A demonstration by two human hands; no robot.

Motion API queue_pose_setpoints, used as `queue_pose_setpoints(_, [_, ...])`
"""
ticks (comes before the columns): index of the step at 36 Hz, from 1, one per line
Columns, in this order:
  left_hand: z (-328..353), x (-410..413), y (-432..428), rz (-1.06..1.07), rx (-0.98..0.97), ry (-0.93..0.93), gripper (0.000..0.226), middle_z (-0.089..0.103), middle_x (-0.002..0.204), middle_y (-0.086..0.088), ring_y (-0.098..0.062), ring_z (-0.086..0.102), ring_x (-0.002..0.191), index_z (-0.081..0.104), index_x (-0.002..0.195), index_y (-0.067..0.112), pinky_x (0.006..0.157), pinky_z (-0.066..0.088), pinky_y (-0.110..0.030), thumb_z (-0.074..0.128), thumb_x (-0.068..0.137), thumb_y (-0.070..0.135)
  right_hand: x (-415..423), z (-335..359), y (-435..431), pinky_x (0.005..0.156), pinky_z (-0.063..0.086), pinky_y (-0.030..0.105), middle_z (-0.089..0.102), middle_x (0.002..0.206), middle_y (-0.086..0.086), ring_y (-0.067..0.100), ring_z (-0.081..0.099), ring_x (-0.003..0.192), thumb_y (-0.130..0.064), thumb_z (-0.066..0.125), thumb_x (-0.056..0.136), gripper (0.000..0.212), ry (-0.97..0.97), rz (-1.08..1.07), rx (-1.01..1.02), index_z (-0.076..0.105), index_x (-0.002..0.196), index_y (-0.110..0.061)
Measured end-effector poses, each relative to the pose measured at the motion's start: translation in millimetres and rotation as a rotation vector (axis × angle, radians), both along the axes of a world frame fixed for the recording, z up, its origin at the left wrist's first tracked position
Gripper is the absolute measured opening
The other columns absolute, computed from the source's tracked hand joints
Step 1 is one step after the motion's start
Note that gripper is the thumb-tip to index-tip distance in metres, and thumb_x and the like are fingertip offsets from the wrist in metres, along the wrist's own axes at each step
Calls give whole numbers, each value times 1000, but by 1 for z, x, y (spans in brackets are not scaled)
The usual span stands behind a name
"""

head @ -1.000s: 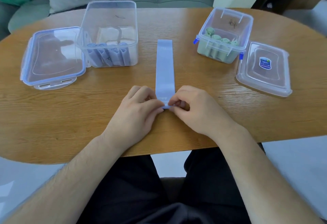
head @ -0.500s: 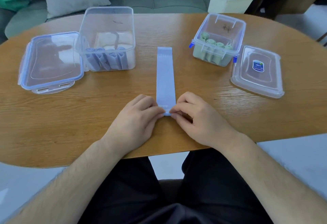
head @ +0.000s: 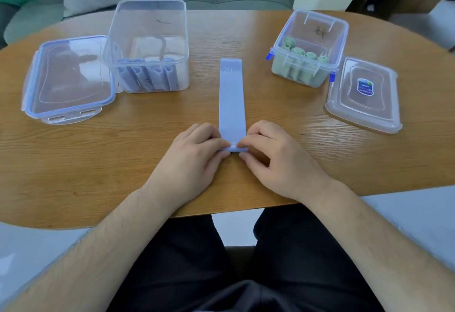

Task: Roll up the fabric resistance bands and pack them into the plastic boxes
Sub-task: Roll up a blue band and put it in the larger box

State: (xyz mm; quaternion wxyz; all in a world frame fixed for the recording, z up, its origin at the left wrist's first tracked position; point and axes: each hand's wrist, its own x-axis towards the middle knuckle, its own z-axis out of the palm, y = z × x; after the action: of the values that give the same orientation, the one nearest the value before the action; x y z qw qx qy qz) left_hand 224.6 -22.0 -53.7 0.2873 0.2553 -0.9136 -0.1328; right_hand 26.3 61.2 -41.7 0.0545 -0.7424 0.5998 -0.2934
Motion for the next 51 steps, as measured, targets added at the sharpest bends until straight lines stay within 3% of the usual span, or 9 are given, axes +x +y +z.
queue_pose_setpoints(6, [3, 0, 0, 2, 25, 35, 18, 58, 92, -4, -24, 56, 85, 77, 104, 10, 78, 50, -42, 63, 97, 19, 0, 0, 0, 85, 44, 17, 62, 96, -1, 11, 56, 90, -9, 68, 95, 11, -45, 4, -12, 74, 103, -8])
queue_pose_setpoints(15, [6, 1, 4, -48, 35, 22, 9, 56, 90, 0, -20, 51, 83, 67, 95, 8, 80, 46, -35, 60, 99, 12, -1, 5, 4, 81, 37, 11, 59, 94, -10, -6, 47, 84, -9, 68, 94, 7, -53, 12, 55, 71, 99, -13])
queue_pose_setpoints(21, [5, -1, 4, -4, 40, 37, 14, 58, 98, -4, -22, 57, 90, 72, 98, 6, 84, 50, -37, 61, 100, 14, 2, 5, 2, 83, 36, 10, 55, 96, -3, 3, 47, 87, -10, 63, 98, 9, -24, -14, 21, 72, 100, -9])
queue_pose_setpoints(27, [1, 1, 2, 5, 18, 7, 16, 57, 98, -4, -22, 56, 89, 74, 105, 7, 83, 49, -37, 68, 96, 18, -1, 5, 5, 83, 43, 14, 60, 103, -8, -3, 49, 88, -8, 66, 93, 15, -28, 4, 54, 67, 107, -14])
queue_pose_setpoints(32, [-1, -1, 2, 17, 1, 19, 21, 59, 100, -6, -25, 58, 90, 70, 117, 7, 85, 49, -37, 64, 99, 14, -2, 3, 1, 86, 41, 15, 60, 100, -6, 2, 48, 92, -7, 66, 95, 10, -24, -24, 21, 71, 102, -11])
queue_pose_setpoints(38, [-3, -2, 1, 39, 3, 38, 13, 59, 100, -6, -24, 57, 89, 72, 107, 8, 83, 49, -40, 67, 96, 13, 0, 4, 0, 86, 42, 14, 58, 99, -4, 6, 51, 94, -11, 64, 97, 13, -20, -53, 18, 73, 107, -9])
queue_pose_setpoints(44, [-5, -2, -2, 52, 18, 39, 17, 58, 103, -4, -25, 58, 91, 72, 111, 9, 82, 50, -43, 64, 98, 16, 0, 6, 2, 80, 40, 9, 60, 106, -9, -5, 46, 88, -8, 63, 95, 20, -18, -56, 54, 67, 113, -15])
queue_pose_setpoints(47, [-6, -3, -2, 69, 11, 20, 22, 57, 106, -5, -24, 56, 93, 71, 117, 8, 83, 50, -45, 63, 99, 17, 0, 5, 0, 81, 38, 9, 61, 106, -8, -3, 45, 89, -9, 63, 95, 18, 3, -71, 49, 69, 111, -15])
queue_pose_setpoints(51, [-2, -3, 1, 59, -20, -7, 29, 57, 118, -5, -24, 56, 100, 65, 126, 9, 89, 49, -42, 65, 98, 16, -1, 3, -2, 89, 45, 19, 61, 109, -6, 10, 55, 101, -11, 61, 98, 21, 16, -97, 51, 70, 116, -13])
